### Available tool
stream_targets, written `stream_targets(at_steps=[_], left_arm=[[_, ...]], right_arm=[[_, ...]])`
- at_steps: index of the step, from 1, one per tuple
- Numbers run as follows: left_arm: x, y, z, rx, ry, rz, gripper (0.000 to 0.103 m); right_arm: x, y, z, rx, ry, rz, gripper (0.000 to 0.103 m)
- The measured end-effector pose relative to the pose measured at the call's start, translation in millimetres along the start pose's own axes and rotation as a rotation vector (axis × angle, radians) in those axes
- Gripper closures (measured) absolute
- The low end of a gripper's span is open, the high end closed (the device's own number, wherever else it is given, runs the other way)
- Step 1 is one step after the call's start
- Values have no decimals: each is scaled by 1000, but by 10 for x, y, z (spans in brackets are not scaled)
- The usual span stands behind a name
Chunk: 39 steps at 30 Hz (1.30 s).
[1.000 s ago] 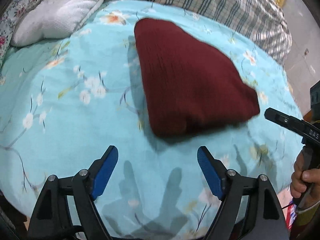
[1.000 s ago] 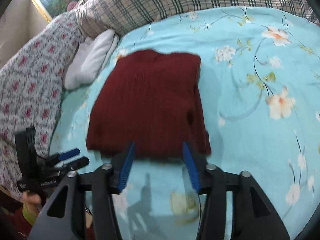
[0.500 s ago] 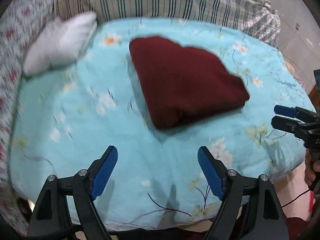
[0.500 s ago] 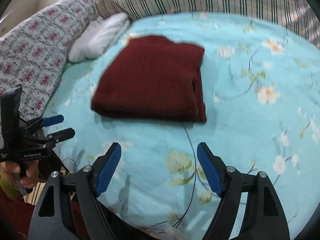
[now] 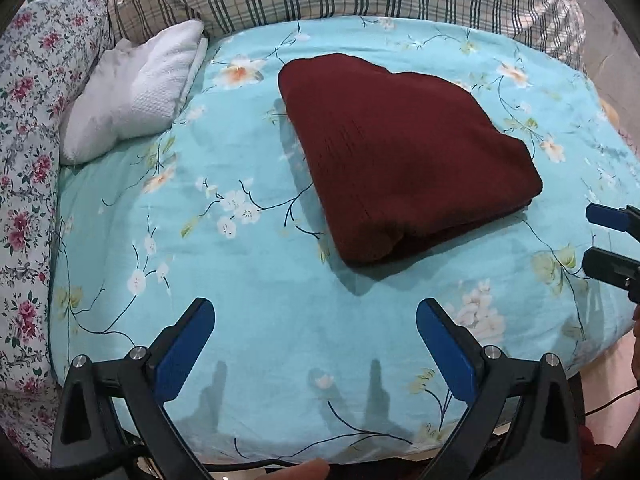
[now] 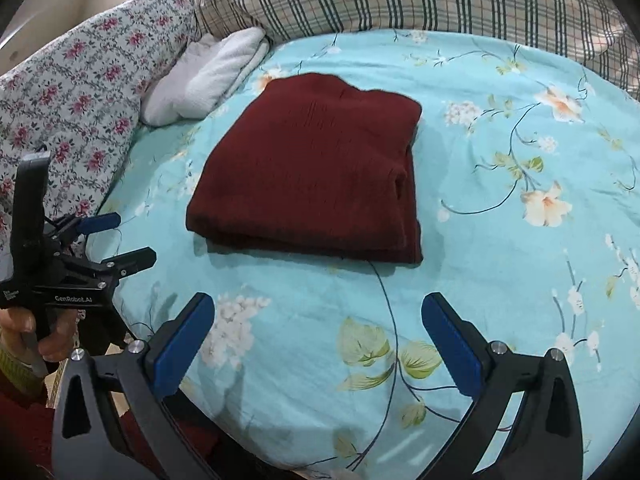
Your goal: Fold large clothes
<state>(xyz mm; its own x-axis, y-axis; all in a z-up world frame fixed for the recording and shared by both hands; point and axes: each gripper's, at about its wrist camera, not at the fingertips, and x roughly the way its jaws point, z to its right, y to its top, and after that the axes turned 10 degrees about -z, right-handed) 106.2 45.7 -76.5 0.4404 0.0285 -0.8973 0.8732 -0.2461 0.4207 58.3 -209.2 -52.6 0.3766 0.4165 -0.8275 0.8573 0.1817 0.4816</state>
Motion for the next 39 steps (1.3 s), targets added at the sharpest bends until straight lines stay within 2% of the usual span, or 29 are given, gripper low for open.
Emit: stream_targets(at_steps=[12, 24, 34, 39], left_arm=[[-127, 192, 7, -3, -3, 51, 2], [-164, 342, -39, -21, 10, 72, 2], [-184, 407, -52, -30, 20, 84, 2], [-119, 478, -103, -42, 9, 78, 2]], right_arm=[[44, 162, -56, -15, 1, -2, 0], [94, 399, -32, -29, -2, -1, 0], [93, 385, -81, -20, -5, 2, 0], [127, 491, -54, -8, 6, 4, 0]])
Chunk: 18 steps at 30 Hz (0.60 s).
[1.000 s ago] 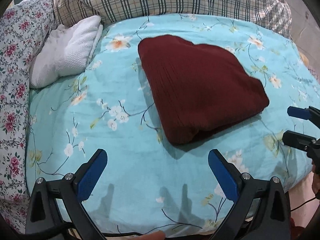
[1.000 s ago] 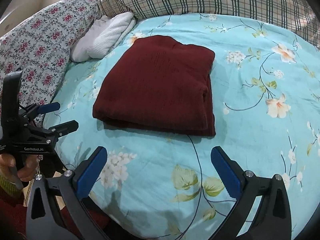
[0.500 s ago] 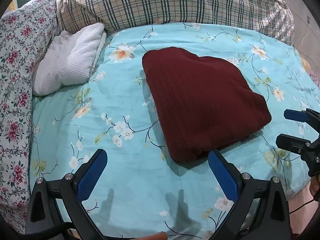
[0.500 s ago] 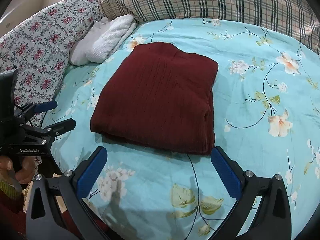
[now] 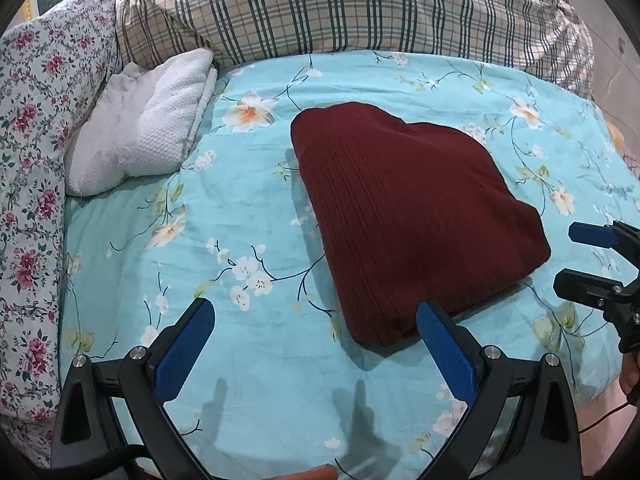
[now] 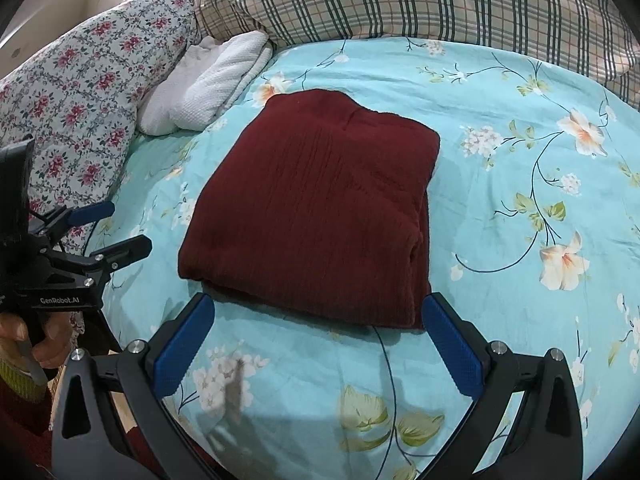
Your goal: Fold large clothes
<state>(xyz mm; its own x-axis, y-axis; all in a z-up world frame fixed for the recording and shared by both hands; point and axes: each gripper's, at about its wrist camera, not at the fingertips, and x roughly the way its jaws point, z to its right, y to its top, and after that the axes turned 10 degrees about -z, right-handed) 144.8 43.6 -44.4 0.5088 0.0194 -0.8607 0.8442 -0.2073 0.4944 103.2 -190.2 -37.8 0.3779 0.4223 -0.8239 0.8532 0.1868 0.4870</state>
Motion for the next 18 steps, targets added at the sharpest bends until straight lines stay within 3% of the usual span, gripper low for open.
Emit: stream_targets(at_steps=[12, 18], left_arm=[[173, 266, -112, -65, -39, -15, 2], [168, 318, -92, -59, -36, -10, 2]], right_arm=[[160, 333, 339, 128, 35, 17, 0], [130, 428, 367, 124, 45, 25, 0]])
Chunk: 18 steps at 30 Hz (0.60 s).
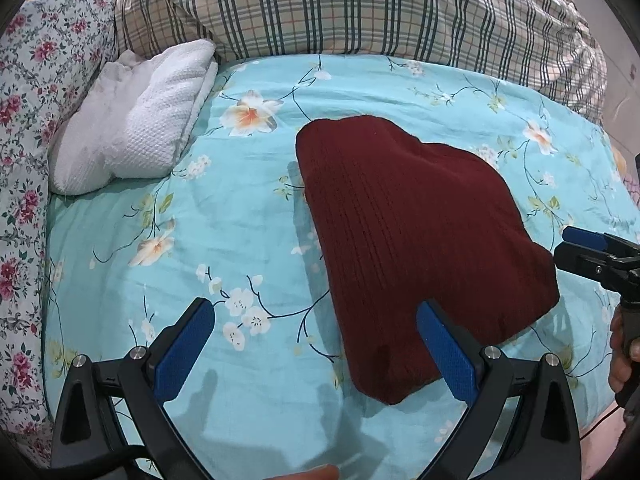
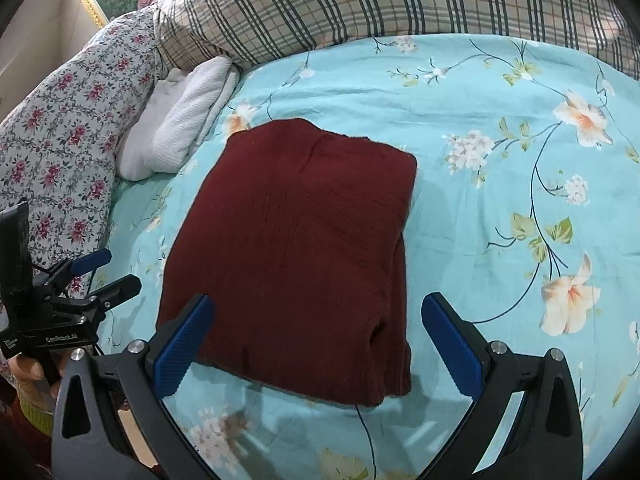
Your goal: Fold large clothes
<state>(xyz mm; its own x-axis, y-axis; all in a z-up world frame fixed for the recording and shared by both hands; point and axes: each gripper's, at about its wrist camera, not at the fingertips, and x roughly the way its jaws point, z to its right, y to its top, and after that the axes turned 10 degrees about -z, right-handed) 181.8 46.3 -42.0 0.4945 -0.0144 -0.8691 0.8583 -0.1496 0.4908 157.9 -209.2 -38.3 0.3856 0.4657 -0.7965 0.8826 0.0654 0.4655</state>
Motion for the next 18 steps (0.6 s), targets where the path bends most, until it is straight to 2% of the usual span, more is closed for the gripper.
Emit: stream_targets(at_steps=[8, 18], left_arm=[[-144, -51, 35, 13, 1, 19, 2], [-463, -323, 144, 62, 19, 61, 2]], right_arm=[[-86, -21, -66, -22, 4, 0, 0], [-368, -462, -389, -130, -10, -12, 0]])
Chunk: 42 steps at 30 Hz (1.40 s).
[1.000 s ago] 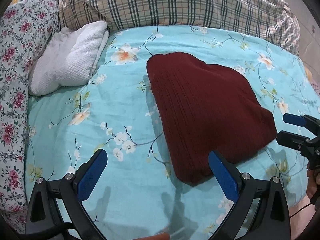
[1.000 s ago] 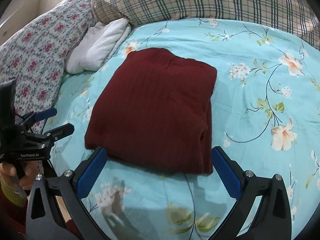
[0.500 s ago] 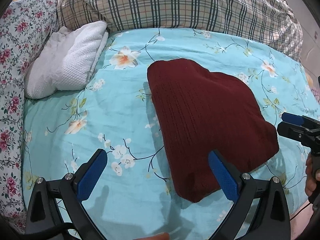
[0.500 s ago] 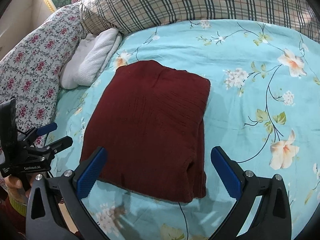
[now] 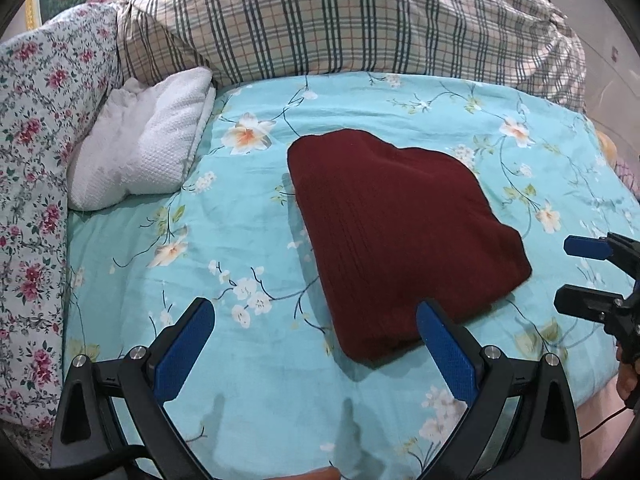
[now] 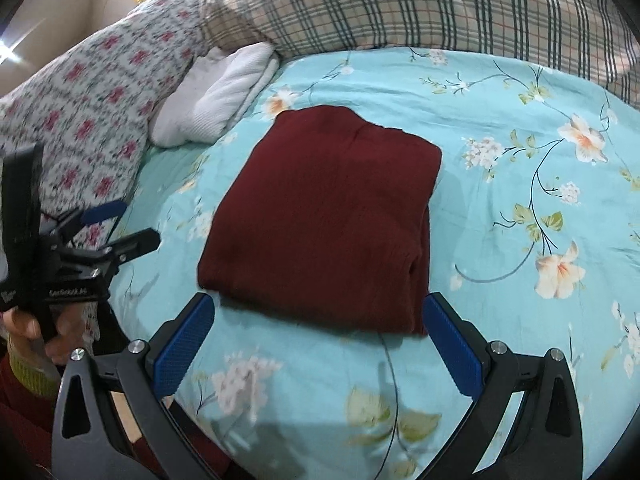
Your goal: Fold large clothes
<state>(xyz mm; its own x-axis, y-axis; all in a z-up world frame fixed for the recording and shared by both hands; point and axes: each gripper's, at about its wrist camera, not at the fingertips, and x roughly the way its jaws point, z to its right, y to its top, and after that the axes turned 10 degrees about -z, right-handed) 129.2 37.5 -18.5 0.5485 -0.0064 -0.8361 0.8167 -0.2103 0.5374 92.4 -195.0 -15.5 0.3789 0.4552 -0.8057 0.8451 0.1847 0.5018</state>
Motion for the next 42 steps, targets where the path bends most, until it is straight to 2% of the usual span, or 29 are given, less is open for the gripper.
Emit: stream_targets(at_steps=[12, 42], left_arm=[[-147, -180, 138, 41, -7, 6, 2], [-246, -141, 149, 43, -9, 33, 2]], right_arm=[[-204, -185, -166, -33, -28, 28, 0], [-277, -160, -99, -19, -31, 55, 0]])
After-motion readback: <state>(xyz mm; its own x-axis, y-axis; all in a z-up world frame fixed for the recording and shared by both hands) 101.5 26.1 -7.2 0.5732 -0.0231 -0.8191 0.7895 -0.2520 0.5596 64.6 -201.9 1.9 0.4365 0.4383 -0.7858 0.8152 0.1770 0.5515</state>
